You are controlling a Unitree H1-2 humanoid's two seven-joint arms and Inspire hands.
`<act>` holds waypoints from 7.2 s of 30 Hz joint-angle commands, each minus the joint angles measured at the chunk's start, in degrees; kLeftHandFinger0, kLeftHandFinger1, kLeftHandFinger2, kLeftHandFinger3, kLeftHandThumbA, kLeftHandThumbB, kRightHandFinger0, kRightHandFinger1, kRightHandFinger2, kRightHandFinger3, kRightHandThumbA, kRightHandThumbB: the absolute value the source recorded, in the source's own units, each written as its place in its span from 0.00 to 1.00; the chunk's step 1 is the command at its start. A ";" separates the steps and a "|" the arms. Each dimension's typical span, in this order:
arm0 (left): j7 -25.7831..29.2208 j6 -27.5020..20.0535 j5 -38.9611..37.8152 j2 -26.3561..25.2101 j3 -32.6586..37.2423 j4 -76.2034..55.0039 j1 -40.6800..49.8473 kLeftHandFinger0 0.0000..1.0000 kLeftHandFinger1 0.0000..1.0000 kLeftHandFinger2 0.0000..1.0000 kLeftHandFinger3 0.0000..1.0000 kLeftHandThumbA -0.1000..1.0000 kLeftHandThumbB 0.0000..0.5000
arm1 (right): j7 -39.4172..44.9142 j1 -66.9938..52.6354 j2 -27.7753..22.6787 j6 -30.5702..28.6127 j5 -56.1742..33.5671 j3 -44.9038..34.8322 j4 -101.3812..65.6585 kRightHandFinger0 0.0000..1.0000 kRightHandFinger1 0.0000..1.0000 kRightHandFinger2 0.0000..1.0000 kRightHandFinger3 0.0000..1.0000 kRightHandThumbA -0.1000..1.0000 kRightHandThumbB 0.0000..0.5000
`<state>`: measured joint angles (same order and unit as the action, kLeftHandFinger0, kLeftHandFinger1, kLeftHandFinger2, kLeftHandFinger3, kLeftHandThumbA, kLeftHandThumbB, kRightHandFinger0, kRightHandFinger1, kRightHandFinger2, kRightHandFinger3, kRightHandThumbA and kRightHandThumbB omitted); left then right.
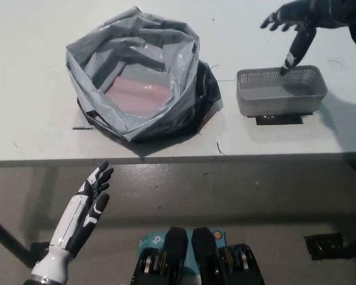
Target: Use the right hand to pick up a small rectangular container and put it into a plastic bag and lift the bag
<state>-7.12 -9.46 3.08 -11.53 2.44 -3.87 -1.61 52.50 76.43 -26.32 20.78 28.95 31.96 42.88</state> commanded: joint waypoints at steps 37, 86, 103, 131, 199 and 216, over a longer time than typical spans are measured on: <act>-0.72 -3.39 -0.72 -0.22 0.17 -2.74 1.89 1.00 1.00 1.00 1.00 0.92 0.49 | -24.59 9.69 11.12 -10.81 3.19 -0.89 28.80 1.00 1.00 1.00 1.00 0.92 1.00; -1.91 -2.56 -1.35 -0.88 -0.13 -2.68 -0.89 1.00 1.00 1.00 1.00 0.91 0.52 | -14.31 8.37 13.83 -16.43 5.96 6.51 38.44 1.00 1.00 1.00 1.00 0.94 1.00; -1.92 -2.33 -1.11 -1.13 -0.29 -2.62 -1.96 1.00 1.00 1.00 1.00 0.92 0.51 | -18.48 9.98 12.66 -15.35 7.98 8.06 38.28 1.00 1.00 1.00 1.00 0.91 1.00; -1.87 -1.82 -1.00 -0.98 -0.10 -3.32 -1.51 1.00 1.00 1.00 1.00 0.93 0.58 | -12.29 12.10 11.17 -18.44 7.93 7.66 37.40 1.00 1.00 1.00 1.00 0.92 1.00; -3.17 -1.84 -2.11 -2.26 -0.23 -3.46 -1.27 1.00 1.00 1.00 1.00 0.91 0.63 | -45.48 -7.94 14.33 -17.99 3.28 -3.73 38.76 0.44 0.67 0.67 0.66 0.00 0.29; -3.69 -0.43 -2.27 -2.76 -0.36 -3.60 -3.63 1.00 1.00 1.00 1.00 0.93 0.58 | -34.15 -1.63 11.82 -8.22 -8.49 -18.22 39.14 0.00 0.20 0.62 0.40 0.24 0.37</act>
<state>-9.98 -10.27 1.83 -13.17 2.46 -6.53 -3.78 10.94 70.84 -12.86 6.19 26.01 17.06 81.24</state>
